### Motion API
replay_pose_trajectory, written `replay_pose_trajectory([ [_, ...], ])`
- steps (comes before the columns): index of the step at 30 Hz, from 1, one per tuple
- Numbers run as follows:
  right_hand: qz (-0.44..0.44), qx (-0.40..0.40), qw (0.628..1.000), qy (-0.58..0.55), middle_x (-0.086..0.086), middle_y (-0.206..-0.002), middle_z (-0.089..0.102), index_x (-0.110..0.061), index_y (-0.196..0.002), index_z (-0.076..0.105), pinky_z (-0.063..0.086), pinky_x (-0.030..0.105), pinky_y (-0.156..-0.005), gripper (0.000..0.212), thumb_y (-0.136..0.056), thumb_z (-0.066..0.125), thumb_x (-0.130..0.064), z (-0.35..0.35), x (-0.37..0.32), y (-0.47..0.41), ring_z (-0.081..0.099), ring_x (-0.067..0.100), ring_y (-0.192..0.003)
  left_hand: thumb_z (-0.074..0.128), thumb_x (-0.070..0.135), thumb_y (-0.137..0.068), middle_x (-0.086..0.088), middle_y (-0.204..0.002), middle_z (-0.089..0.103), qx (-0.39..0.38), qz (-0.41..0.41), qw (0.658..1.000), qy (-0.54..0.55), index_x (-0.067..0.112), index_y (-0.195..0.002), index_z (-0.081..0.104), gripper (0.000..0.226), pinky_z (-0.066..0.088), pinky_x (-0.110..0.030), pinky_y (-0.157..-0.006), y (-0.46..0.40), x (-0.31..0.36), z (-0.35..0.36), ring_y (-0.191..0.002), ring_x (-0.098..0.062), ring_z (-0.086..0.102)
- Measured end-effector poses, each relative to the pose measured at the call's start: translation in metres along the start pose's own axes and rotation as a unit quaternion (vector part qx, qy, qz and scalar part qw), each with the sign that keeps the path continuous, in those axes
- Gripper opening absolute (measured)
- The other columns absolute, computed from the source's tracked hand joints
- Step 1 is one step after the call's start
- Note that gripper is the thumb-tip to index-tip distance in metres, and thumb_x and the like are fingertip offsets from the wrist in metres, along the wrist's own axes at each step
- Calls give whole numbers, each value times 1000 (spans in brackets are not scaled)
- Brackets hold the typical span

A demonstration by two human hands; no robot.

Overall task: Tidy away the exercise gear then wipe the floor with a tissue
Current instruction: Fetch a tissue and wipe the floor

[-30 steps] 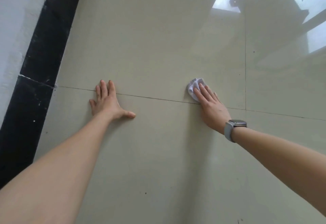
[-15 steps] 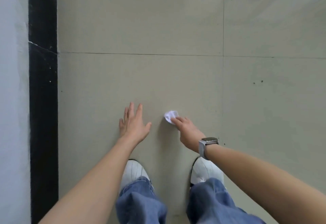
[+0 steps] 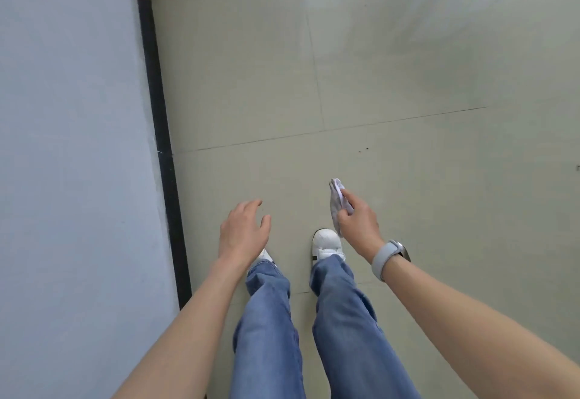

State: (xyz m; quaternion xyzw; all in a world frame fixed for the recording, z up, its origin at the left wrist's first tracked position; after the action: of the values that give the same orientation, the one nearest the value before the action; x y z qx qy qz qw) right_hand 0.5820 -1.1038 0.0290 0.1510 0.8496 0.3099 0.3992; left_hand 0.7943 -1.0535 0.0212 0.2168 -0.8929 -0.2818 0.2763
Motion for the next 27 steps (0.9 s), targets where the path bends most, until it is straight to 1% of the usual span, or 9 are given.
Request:
replay_pose_trajectory([
  [2, -18, 25, 1000, -2, 8, -132, 56, -13, -128, 51, 35, 17, -64, 42, -91, 36, -2, -51, -33, 40, 51, 18, -93, 47, 23, -93, -9, -136, 51, 40, 30, 999, 19, 9, -132, 48, 41, 35, -39, -107, 34, 46, -50, -127, -25, 45],
  [4, -38, 50, 998, 8, 8, -128, 57, -13, -129, 50, 32, 15, -59, 43, -90, 37, -1, -98, -61, 78, 51, 21, -92, 49, 23, -92, -9, -135, 52, 68, 62, 995, 32, 9, -131, 49, 41, 36, -39, -107, 63, 89, -91, -126, -25, 46],
  [8, -59, 151, 987, -2, 14, -124, 58, -11, -131, 48, 27, 12, -71, 43, -90, 39, 0, -184, -86, 152, 51, 30, -111, 49, 26, -92, -8, -135, 53, 72, 150, 986, 20, 11, -131, 49, 42, 36, -38, -104, 115, 180, -135, -125, -25, 46],
  [11, -22, 254, 965, -51, 7, -96, 58, -10, -128, 51, 27, 15, -67, 43, -88, 41, 2, -234, -71, 211, 51, 26, -94, 48, 30, -93, -4, -135, 52, 47, 248, 967, -36, 16, -133, 47, 42, 35, -38, -102, 155, 248, -139, -126, -23, 45],
  [13, 5, 318, 943, -98, 4, -91, 57, -10, -124, 55, 28, 16, -66, 40, -88, 42, 1, -261, -45, 256, 53, 24, -92, 46, 31, -93, -2, -136, 51, 25, 299, 952, -62, 18, -134, 46, 42, 35, -37, -101, 185, 286, -129, -127, -22, 43],
  [15, 35, 369, 919, -137, 12, -98, 62, -10, -121, 58, 30, 17, -69, 37, -88, 44, 1, -284, -11, 302, 56, 29, -97, 45, 32, -94, -2, -137, 49, -6, 348, 933, -93, 19, -135, 45, 43, 35, -36, -101, 217, 326, -109, -127, -22, 44],
  [18, 76, 438, 879, -174, 14, -107, 64, -12, -121, 58, 31, 13, -68, 39, -87, 46, 1, -312, 48, 374, 53, 20, -90, 43, 33, -94, -3, -139, 47, -53, 421, 894, -140, 19, -136, 43, 44, 35, -36, -102, 273, 382, -58, -125, -25, 47],
  [24, 189, 567, 758, -261, 10, -104, 66, -11, -118, 60, 33, 11, -61, 31, -89, 51, -6, -327, 210, 539, 53, 15, -86, 44, 31, -95, -4, -140, 45, -157, 570, 774, -228, 18, -136, 42, 44, 31, -37, -105, 448, 454, 90, -128, -26, 42],
  [27, 241, 600, 699, -306, 7, -91, 64, -17, -117, 61, 39, 5, -53, 31, -89, 50, -10, -310, 298, 617, 55, 1, -64, 44, 31, -95, -4, -142, 44, -202, 623, 703, -279, 18, -137, 41, 44, 31, -37, -107, 544, 463, 179, -130, -25, 40],
])
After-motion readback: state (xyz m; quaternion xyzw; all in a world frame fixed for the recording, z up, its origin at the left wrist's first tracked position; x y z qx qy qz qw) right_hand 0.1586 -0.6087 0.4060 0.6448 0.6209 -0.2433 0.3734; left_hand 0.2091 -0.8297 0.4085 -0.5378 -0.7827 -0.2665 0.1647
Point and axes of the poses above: each hand's wrist, its own y-axis away from the middle knuckle, its own z-axis out of the palm, x = y × z, the point moved 10 cm from there along -y, towards the middle knuckle
